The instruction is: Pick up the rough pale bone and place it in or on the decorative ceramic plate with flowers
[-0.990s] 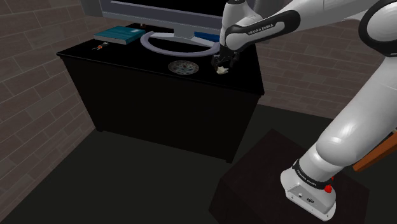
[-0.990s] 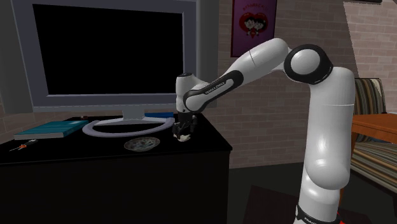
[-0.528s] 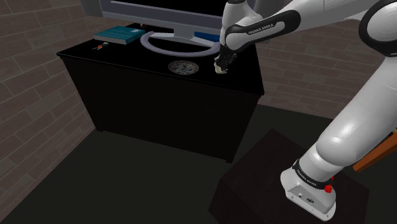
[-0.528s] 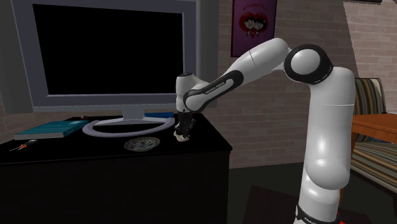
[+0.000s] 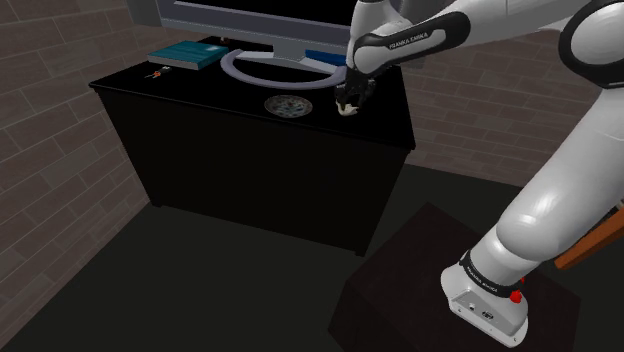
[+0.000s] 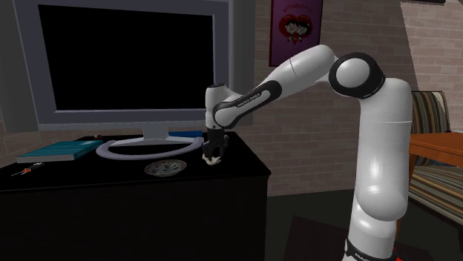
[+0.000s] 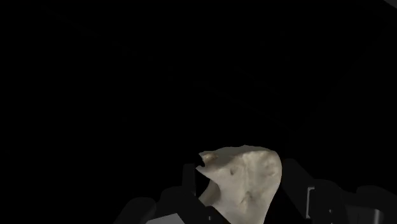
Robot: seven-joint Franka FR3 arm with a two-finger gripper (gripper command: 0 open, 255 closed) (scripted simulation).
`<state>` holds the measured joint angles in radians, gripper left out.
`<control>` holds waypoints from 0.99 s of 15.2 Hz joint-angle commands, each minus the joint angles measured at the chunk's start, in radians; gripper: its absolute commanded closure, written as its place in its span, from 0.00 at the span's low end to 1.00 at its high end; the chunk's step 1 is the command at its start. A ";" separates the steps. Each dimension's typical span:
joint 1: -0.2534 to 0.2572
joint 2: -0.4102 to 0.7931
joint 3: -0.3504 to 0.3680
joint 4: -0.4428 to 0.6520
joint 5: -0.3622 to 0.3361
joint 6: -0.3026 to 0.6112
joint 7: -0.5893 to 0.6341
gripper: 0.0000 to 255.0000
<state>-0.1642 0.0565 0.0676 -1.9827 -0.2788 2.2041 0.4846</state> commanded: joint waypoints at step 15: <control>-0.060 0.133 -0.026 0.135 0.307 -0.024 0.025 0.00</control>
<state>-0.2238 0.1888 0.0415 -1.8480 0.0284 2.1793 0.5092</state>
